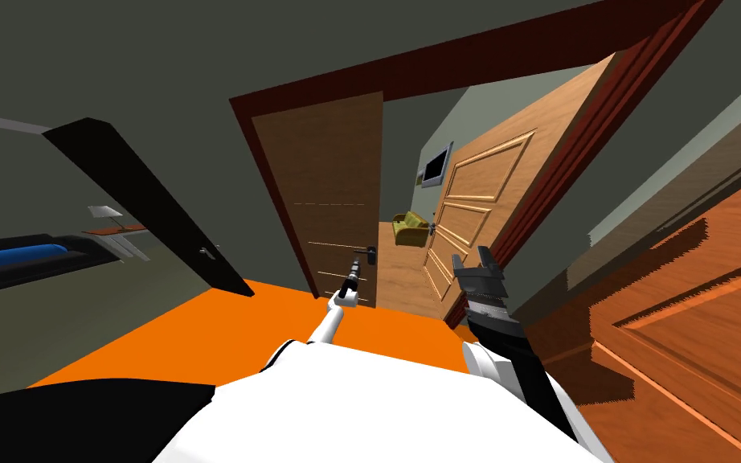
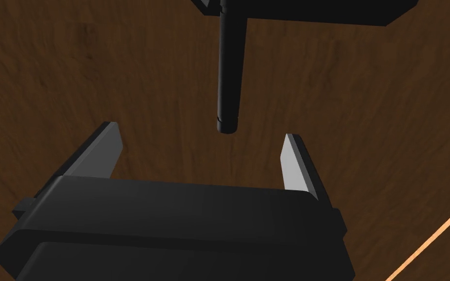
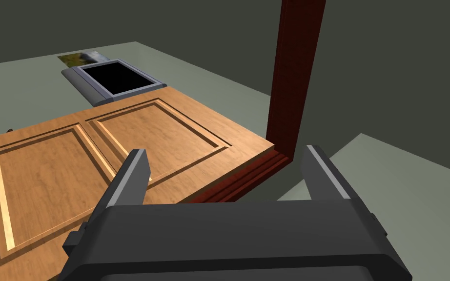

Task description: Push the door open

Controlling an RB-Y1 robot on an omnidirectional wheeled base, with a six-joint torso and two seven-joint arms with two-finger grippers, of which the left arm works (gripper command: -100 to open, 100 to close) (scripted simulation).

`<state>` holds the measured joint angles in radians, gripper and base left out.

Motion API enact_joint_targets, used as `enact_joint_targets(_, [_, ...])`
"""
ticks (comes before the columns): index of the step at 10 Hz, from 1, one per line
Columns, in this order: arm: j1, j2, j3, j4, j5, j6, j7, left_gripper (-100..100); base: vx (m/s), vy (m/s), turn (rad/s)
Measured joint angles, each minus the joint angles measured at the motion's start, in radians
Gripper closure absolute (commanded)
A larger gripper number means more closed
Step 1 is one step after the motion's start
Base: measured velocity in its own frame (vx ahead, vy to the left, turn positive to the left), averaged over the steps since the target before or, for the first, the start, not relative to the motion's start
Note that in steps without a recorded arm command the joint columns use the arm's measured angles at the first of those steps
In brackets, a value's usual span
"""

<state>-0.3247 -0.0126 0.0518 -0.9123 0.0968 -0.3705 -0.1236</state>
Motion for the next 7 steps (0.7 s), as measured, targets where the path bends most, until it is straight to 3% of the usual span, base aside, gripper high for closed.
enact_joint_targets(1, [0.001,0.020,0.000,-0.001,0.001,0.001,0.003,-100,0.184,-0.008,-0.020])
enact_joint_targets(4, [0.000,0.036,0.007,0.006,0.002,-0.006,-0.001,-100,0.173,-0.009,-0.018])
enact_joint_targets(6, [-0.002,0.032,0.010,0.013,0.003,-0.012,-0.001,-100,0.203,-0.017,-0.028])
enact_joint_targets(7, [-0.002,0.020,0.013,0.016,0.003,-0.015,-0.002,-100,0.174,0.004,-0.023])
